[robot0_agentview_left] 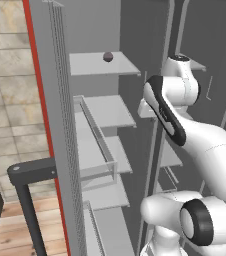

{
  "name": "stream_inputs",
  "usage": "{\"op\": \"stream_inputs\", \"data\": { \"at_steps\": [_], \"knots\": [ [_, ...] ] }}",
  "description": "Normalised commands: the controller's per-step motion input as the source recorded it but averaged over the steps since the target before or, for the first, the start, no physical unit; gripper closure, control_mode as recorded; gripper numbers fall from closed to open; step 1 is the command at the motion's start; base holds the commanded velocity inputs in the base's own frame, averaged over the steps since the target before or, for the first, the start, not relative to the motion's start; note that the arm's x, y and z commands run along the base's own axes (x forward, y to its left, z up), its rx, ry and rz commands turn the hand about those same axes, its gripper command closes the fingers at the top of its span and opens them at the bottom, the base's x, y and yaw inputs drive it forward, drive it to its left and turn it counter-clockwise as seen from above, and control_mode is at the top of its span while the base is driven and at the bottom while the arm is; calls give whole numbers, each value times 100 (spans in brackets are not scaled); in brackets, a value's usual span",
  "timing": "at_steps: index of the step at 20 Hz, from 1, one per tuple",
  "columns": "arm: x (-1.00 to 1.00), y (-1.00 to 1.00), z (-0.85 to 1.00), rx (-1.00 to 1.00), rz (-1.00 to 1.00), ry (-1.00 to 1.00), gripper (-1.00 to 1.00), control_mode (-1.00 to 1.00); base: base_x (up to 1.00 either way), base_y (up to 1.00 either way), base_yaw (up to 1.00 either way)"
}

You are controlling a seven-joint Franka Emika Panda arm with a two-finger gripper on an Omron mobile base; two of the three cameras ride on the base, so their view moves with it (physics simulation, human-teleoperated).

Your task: Pick up the frozen steak from the freezer, place it on any shelf in the fridge, and close the fridge and freezer doors when done.

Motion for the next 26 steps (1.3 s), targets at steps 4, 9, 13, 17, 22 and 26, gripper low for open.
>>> {"op": "stream_inputs", "data": {
  "at_steps": [4,9,13,17,22,26],
  "knots": [
    [-30,2,-9,-1,0,-3,-100,-100,0,0,0],
    [-58,6,-30,-9,0,-10,-100,-100,0,0,0],
    [-40,0,-22,-6,0,-12,-100,-100,0,0,0],
    [0,0,0,0,0,0,-100,-100,0,0,0],
    [2,-19,0,0,0,0,-100,-100,0,0,0],
    [10,-32,0,0,0,0,-100,-100,0,0,0]
  ]
}}
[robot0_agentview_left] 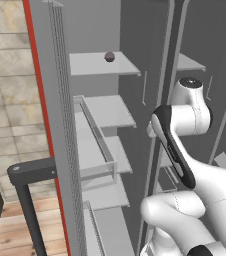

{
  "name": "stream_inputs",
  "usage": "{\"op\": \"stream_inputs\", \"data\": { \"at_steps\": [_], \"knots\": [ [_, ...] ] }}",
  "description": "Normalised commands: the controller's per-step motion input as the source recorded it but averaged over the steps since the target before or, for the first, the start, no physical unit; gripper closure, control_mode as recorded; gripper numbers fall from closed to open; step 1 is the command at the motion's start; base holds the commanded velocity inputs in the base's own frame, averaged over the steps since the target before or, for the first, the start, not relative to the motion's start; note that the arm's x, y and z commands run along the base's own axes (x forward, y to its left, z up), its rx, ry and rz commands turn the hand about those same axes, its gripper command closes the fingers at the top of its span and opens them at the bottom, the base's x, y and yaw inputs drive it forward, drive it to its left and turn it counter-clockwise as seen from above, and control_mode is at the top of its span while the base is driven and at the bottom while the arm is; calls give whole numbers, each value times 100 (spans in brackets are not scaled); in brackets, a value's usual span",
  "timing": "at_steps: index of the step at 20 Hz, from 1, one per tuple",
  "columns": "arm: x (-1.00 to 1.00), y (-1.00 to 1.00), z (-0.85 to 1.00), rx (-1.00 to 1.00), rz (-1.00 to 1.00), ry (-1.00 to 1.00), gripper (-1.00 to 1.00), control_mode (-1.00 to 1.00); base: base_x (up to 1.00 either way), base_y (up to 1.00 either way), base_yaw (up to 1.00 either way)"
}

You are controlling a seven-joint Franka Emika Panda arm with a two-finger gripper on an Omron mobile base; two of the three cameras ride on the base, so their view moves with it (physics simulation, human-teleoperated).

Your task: Pick up the frozen steak from the freezer, place it on any shelf in the fridge, and close the fridge and freezer doors when done.

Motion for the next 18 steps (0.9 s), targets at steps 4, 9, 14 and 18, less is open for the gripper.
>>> {"op": "stream_inputs", "data": {
  "at_steps": [4,9,14,18],
  "knots": [
    [2,-20,0,0,0,0,-100,-100,0,0,0],
    [0,0,0,0,0,0,-100,-100,0,0,0],
    [0,0,0,0,0,0,-100,-100,0,0,0],
    [0,0,0,0,0,0,-100,-100,0,0,0]
  ]
}}
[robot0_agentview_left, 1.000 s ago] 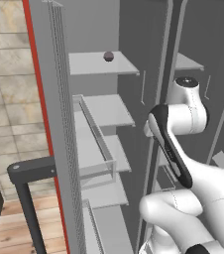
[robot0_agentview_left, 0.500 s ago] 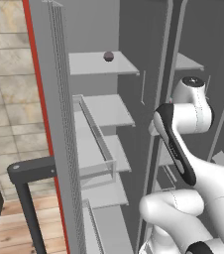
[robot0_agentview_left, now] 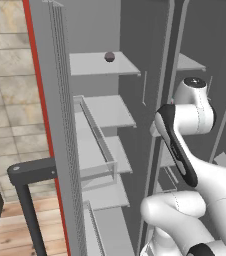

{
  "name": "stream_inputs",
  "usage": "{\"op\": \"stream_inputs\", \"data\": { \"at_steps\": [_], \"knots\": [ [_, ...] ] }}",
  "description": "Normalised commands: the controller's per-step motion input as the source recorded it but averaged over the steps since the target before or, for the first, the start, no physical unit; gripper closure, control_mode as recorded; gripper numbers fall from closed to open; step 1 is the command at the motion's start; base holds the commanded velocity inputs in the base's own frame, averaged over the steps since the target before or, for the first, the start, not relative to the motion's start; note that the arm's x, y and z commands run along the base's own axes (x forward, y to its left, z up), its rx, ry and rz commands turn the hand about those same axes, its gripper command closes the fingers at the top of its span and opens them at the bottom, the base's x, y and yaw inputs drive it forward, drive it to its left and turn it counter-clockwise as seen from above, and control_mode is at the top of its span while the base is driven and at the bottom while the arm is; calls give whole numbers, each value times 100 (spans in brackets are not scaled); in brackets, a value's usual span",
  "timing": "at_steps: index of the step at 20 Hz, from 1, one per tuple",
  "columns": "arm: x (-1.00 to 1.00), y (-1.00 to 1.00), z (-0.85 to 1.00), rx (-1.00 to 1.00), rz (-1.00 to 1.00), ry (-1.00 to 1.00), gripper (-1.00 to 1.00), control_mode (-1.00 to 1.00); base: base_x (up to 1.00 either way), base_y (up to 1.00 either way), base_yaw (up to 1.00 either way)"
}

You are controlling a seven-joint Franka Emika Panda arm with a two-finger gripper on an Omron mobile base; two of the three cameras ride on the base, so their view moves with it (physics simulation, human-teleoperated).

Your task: Pick up the frozen steak from the freezer, place it on any shelf in the fridge, and close the fridge and freezer doors when done.

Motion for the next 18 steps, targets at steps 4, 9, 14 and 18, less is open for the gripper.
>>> {"op": "stream_inputs", "data": {
  "at_steps": [4,9,14,18],
  "knots": [
    [0,0,0,0,0,0,-100,-100,0,0,0],
    [2,-4,0,0,0,0,-100,100,3,-13,0],
    [0,0,0,0,0,0,-100,100,17,-36,0],
    [0,0,0,0,0,0,-100,100,32,-33,0]
  ]
}}
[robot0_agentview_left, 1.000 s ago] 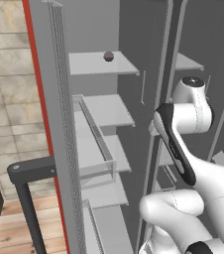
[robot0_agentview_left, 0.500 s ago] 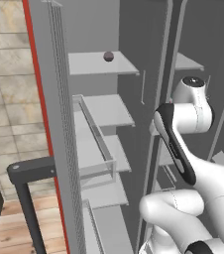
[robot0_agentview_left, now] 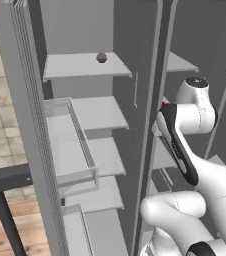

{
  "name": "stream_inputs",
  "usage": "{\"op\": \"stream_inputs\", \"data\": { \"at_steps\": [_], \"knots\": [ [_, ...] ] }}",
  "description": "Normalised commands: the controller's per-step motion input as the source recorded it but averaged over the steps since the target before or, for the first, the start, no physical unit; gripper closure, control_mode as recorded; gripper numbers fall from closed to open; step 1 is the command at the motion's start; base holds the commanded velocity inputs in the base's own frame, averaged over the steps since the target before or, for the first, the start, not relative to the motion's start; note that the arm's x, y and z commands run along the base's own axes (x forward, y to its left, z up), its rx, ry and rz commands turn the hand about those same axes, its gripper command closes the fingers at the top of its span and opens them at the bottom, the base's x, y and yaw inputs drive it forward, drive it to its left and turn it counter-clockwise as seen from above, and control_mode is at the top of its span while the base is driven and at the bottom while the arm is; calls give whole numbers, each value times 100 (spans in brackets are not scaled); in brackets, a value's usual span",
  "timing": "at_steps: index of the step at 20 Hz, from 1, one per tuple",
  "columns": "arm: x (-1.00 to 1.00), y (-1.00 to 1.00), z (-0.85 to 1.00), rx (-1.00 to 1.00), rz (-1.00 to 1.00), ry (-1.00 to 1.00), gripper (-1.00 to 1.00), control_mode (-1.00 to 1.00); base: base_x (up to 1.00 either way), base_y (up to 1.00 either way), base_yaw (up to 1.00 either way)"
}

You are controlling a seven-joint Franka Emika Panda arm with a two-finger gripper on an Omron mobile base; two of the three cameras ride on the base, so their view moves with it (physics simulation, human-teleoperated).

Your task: Pick up the frozen steak from the freezer, place it on any shelf in the fridge, and close the fridge and freezer doors when done.

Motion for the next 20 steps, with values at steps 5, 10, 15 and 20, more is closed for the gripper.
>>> {"op": "stream_inputs", "data": {
  "at_steps": [5,10,15,20],
  "knots": [
    [0,0,0,0,0,0,-100,100,44,-25,0],
    [0,0,0,0,0,0,-100,100,37,-32,0],
    [0,0,0,0,0,0,-100,100,7,-49,0],
    [0,0,0,0,0,0,-100,100,0,-47,0]
  ]
}}
